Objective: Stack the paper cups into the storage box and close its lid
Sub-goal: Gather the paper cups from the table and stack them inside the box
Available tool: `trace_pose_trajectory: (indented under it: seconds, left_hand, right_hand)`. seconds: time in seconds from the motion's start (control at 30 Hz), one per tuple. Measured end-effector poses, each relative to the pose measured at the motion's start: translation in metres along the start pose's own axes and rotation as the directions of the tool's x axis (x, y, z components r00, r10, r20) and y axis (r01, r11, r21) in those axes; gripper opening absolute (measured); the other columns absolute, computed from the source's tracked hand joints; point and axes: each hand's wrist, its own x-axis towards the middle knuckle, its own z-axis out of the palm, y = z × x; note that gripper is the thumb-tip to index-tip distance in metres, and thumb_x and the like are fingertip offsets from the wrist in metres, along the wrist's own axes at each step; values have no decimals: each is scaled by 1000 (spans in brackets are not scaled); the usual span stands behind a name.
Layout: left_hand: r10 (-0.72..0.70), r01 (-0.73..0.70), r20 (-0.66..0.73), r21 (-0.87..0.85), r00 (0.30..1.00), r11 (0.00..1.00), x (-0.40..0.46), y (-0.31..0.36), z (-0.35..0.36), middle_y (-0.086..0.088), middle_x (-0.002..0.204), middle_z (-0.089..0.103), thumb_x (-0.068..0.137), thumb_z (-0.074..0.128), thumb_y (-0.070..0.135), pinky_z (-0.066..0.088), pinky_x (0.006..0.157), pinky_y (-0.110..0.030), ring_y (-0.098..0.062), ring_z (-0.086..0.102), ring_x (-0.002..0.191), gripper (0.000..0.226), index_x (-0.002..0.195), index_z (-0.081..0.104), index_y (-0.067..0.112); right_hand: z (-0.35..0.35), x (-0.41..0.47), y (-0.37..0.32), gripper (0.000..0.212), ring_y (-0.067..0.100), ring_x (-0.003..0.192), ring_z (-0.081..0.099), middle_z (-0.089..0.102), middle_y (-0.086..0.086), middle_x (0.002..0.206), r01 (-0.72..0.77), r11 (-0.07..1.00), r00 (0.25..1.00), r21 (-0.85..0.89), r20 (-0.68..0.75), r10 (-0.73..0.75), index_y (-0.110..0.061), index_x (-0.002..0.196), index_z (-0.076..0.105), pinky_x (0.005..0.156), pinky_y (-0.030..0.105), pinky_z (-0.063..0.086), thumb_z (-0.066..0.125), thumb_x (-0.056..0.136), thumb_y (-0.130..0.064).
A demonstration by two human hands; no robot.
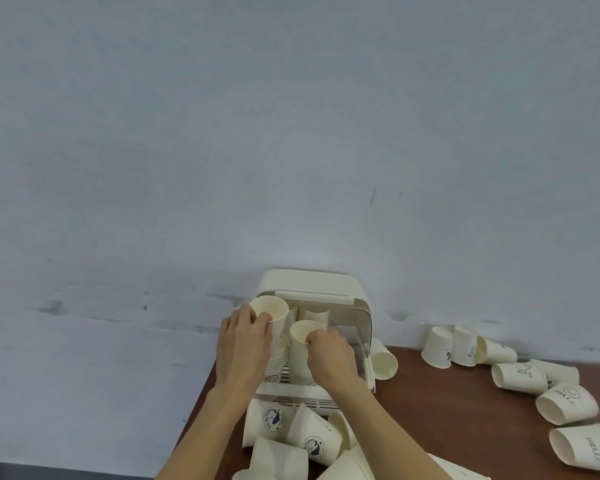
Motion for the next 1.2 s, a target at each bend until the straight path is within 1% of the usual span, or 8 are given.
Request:
trace_pose_trajectory:
  seconds: [0.27,0.57,0.67,0.73,0.8,0.9,1.03,1.2]
  left_hand:
    - [-6,5,-20,-19,1000,1000,-3,0,6,-3,74,52,74,79,10,50,58,-35,-23,52,64,10,78,71,13]
    - [-39,17,260,88,965,996,-19,-7,30,0,73,57,76,77,14,50,61,-34,-24,55,66,6,77,74,20]
    - [-27,-58,389,204,921,977,-19,-6,34,-4,97,61,86,65,22,45,78,-35,-24,58,87,11,96,71,21]
    - [-63,-75,471,268,880,960,-17,-2,32,-7,121,54,94,48,28,40,91,-36,-25,51,109,28,119,58,21]
    - [-101,-73,530,297,842,952,-18,5,27,-10,130,47,95,41,30,38,96,-37,-27,45,118,40,133,44,19]
    - [-84,-51,506,248,859,967,-28,14,19,-10,130,47,93,44,32,41,95,-38,-27,47,116,50,140,33,18]
    - [6,-29,445,44,896,999,-60,30,10,-4,114,54,91,49,30,43,88,-35,-23,53,105,44,134,44,20]
    - [67,2,424,-160,903,987,-95,47,-13,3,115,52,92,52,28,40,90,-29,-16,52,106,34,127,52,25]
  right_hand:
    - [4,-10,5,24,34,98,62,64,17,110,43,996,996,-80,81,-37,-4,110,61,69,35,42,48,90,-3]
    - [2,-18,14,33,37,102,58,60,20,113,113,992,986,-60,132,-104,-5,120,46,79,42,47,48,87,-5]
    - [3,-19,14,44,37,104,56,60,21,115,119,991,985,-66,131,-110,-4,129,41,80,43,47,48,86,-4]
    - [3,-22,14,47,37,106,55,58,21,117,122,991,986,-64,122,-113,-4,133,39,82,43,47,48,86,-3]
    - [1,-28,16,47,35,108,53,55,20,119,111,993,988,-34,112,-107,-5,132,38,81,40,45,48,86,-3]
    - [-3,-41,20,44,33,109,51,53,16,119,94,994,992,49,75,-98,-9,127,42,81,39,45,49,84,-3]
    - [-11,-71,31,40,30,105,51,52,9,116,62,990,998,126,21,-65,-13,120,46,76,35,42,46,81,-3]
    - [-16,-112,44,32,27,109,49,53,7,115,29,988,999,152,13,-31,-13,119,48,88,36,44,44,87,-8]
